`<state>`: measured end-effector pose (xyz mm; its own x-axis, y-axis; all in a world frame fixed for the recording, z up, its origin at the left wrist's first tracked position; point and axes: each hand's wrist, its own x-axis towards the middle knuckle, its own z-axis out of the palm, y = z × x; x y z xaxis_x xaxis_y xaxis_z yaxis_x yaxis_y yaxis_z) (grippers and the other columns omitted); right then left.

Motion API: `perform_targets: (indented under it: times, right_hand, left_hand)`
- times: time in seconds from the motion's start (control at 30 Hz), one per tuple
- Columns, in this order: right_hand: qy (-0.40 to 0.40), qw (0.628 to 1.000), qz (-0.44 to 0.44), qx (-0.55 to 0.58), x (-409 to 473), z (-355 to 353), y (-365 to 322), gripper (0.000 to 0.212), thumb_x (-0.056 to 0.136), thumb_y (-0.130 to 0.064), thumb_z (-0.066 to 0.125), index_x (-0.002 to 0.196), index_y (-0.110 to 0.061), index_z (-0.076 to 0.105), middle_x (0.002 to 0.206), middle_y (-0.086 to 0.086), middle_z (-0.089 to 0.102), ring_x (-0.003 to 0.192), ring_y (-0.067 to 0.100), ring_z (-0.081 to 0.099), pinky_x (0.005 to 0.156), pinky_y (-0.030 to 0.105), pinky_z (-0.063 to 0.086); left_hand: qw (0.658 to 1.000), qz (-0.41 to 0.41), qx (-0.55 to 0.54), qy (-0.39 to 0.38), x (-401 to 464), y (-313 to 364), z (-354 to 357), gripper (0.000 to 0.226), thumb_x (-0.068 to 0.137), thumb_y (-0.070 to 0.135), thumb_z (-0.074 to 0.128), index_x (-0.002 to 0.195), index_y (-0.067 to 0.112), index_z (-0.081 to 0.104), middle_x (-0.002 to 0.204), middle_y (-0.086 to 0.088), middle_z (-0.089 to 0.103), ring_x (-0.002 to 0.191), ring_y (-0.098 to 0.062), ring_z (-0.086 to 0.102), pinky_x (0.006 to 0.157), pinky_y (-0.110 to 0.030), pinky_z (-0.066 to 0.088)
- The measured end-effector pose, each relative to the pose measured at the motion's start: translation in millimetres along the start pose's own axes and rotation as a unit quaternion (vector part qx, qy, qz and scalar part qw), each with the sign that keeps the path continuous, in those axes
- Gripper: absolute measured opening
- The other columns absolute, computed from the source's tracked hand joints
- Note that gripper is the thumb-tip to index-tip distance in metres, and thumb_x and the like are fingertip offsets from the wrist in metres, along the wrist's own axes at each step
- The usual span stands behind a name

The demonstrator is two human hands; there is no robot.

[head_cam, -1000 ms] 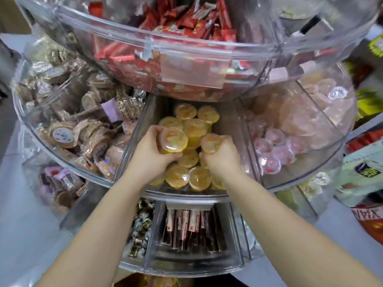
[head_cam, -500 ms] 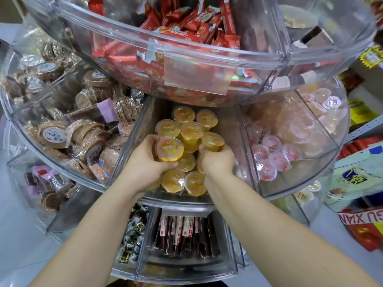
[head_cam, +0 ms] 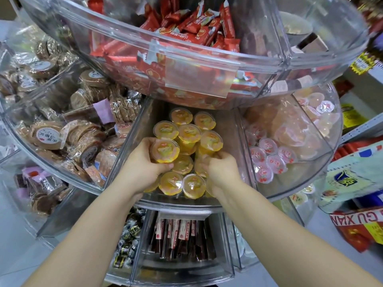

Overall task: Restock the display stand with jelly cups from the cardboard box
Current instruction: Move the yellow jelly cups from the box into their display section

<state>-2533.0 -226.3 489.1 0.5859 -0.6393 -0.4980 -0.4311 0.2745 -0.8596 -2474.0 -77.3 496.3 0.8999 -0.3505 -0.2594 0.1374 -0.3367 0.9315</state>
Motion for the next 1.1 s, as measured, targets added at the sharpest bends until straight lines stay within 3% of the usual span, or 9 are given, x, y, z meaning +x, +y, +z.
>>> perform_targets:
  times: [0.13,0.27,0.33,0.53,0.6,0.7,0.87,1.0,1.1]
  right_hand:
    - [-0.037,0.997,0.021,0.059,0.2,-0.8,-2.8,0.008,0.089,-0.003,0.053,0.085,-0.010,0.056,0.066,0.003,0.050,0.055,0.011,0.048,0.051,0.020,0.046]
    - [-0.018,0.998,0.054,0.037,9.4,11.7,-14.5,0.021,0.090,-0.018,0.057,0.070,-0.019,0.051,0.067,0.001,0.056,0.063,0.012,0.055,0.082,0.034,0.054]
    - [-0.010,0.999,0.039,-0.002,13.3,14.0,-14.8,0.023,0.092,-0.016,0.054,0.071,-0.023,0.048,0.070,0.001,0.055,0.070,0.016,0.055,0.087,0.037,0.052]
    - [-0.077,0.994,0.075,0.011,3.2,1.5,-7.5,0.014,0.086,0.003,0.053,0.078,-0.008,0.056,0.073,0.006,0.055,0.065,0.016,0.051,0.062,0.024,0.046]
    - [-0.169,0.980,0.053,-0.085,-4.1,-1.2,-3.2,0.026,0.082,0.001,0.059,0.106,-0.009,0.058,0.091,0.010,0.062,0.075,0.018,0.058,0.070,0.028,0.052]
    - [-0.267,0.933,-0.027,-0.240,-10.8,11.6,-9.0,0.058,0.085,-0.007,0.062,0.138,-0.014,0.039,0.104,0.009,0.064,0.092,0.023,0.063,0.090,0.035,0.052]
    - [-0.285,0.899,-0.129,-0.307,-13.5,34.9,-10.1,0.029,0.085,-0.009,0.060,0.114,-0.013,0.059,0.111,0.010,0.065,0.101,0.027,0.060,0.094,0.041,0.049]
    - [-0.253,0.898,-0.154,-0.324,-9.9,41.0,-4.4,0.025,0.086,-0.016,0.060,0.111,-0.011,0.061,0.110,0.010,0.066,0.099,0.025,0.059,0.086,0.034,0.049]
    - [-0.251,0.879,-0.187,-0.359,-8.3,49.0,-4.4,0.026,0.084,-0.022,0.061,0.106,-0.010,0.063,0.105,0.011,0.067,0.096,0.027,0.060,0.086,0.039,0.051]
  left_hand:
    - [1.000,-0.008,-0.004,-0.001,-0.6,1.0,0.9,0.057,0.069,-0.001,0.077,0.112,0.022,0.049,0.108,-0.003,0.063,0.100,-0.020,0.061,0.090,-0.042,0.051]
    - [1.000,-0.007,0.002,0.010,-0.8,1.1,1.7,0.056,0.070,-0.001,0.075,0.113,0.021,0.048,0.109,-0.004,0.063,0.100,-0.019,0.060,0.088,-0.038,0.050]
    - [1.000,-0.010,0.003,0.013,-0.7,0.7,2.0,0.055,0.070,-0.001,0.075,0.112,0.022,0.048,0.108,-0.003,0.062,0.099,-0.018,0.060,0.084,-0.034,0.049]
    - [0.999,-0.015,0.021,0.027,0.4,-0.4,3.1,0.055,0.070,-0.002,0.074,0.111,0.023,0.048,0.106,-0.001,0.062,0.098,-0.018,0.059,0.081,-0.031,0.046]
    - [0.999,-0.018,0.036,0.029,0.6,0.0,2.9,0.055,0.070,-0.002,0.075,0.110,0.025,0.047,0.103,0.002,0.061,0.098,-0.017,0.059,0.083,-0.031,0.046]
    - [0.997,-0.020,0.067,0.028,-0.6,2.4,2.9,0.055,0.068,-0.002,0.073,0.110,0.023,0.048,0.106,-0.001,0.062,0.100,-0.019,0.059,0.086,-0.032,0.047]
    - [0.992,-0.055,0.116,-0.016,-6.7,8.7,-2.3,0.068,0.074,-0.001,0.066,0.135,0.016,0.041,0.129,-0.007,0.056,0.119,-0.025,0.052,0.102,-0.046,0.042]
    - [0.995,-0.070,0.063,-0.044,-20.3,9.3,-13.2,0.056,0.077,-0.005,0.058,0.129,0.012,0.045,0.125,-0.010,0.057,0.118,-0.024,0.054,0.100,-0.048,0.044]
    - [0.996,-0.080,-0.010,-0.033,-27.6,10.0,-15.9,0.049,0.083,-0.015,0.050,0.122,0.014,0.050,0.119,-0.004,0.061,0.114,-0.018,0.056,0.101,-0.040,0.044]
